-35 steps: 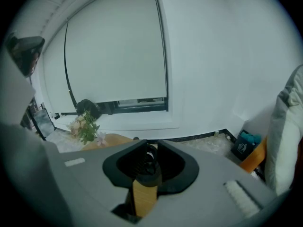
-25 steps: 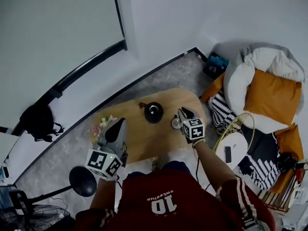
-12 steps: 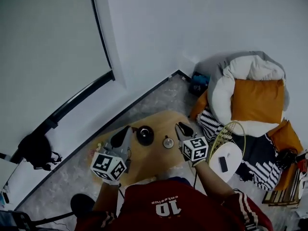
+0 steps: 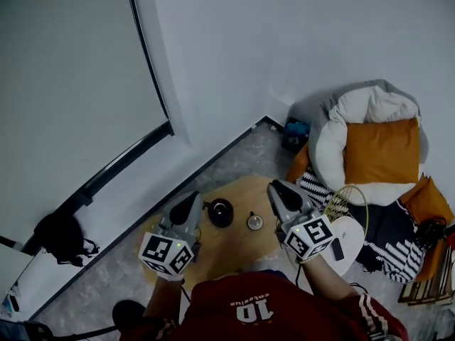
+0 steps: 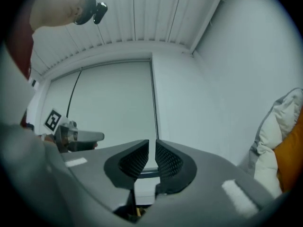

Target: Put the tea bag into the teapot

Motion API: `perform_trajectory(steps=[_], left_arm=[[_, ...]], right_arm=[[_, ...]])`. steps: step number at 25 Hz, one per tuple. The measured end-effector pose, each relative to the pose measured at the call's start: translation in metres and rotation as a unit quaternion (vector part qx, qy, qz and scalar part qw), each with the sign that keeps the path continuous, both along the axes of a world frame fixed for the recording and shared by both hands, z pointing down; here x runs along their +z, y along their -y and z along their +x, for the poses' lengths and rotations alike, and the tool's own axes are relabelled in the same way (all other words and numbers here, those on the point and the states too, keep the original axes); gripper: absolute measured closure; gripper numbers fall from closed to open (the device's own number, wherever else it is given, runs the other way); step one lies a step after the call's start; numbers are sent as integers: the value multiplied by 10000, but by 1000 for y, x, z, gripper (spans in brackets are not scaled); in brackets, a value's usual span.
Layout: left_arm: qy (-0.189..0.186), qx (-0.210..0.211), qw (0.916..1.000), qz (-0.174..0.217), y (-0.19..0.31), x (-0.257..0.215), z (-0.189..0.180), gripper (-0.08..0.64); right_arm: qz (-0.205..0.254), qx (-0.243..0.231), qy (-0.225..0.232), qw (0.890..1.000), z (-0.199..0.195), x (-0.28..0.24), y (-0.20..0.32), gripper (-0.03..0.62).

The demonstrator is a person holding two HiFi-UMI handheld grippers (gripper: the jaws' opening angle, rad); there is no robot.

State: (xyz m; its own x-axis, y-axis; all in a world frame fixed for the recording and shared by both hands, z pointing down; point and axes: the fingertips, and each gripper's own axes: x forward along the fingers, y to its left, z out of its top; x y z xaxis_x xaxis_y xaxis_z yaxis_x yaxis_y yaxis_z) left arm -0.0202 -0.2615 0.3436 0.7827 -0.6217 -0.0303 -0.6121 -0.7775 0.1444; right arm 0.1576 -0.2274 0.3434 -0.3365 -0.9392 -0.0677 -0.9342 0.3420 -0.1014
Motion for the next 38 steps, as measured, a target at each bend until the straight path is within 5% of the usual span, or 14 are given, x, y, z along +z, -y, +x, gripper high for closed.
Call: perform_trajectory(steps=[7, 19, 38], left_arm=[[-141, -92, 9999, 28, -3, -6, -3, 558], [10, -330, 9993, 166, -3, -22, -21, 558], [-143, -405, 9988, 236, -17, -23, -39, 558]], right_arm=[[244, -220, 95, 9994, -30, -45, -13, 590], [-60, 362, -3, 9993, -31, -26, -16, 592], [-74, 238, -167, 9996, -50, -24, -27, 592]])
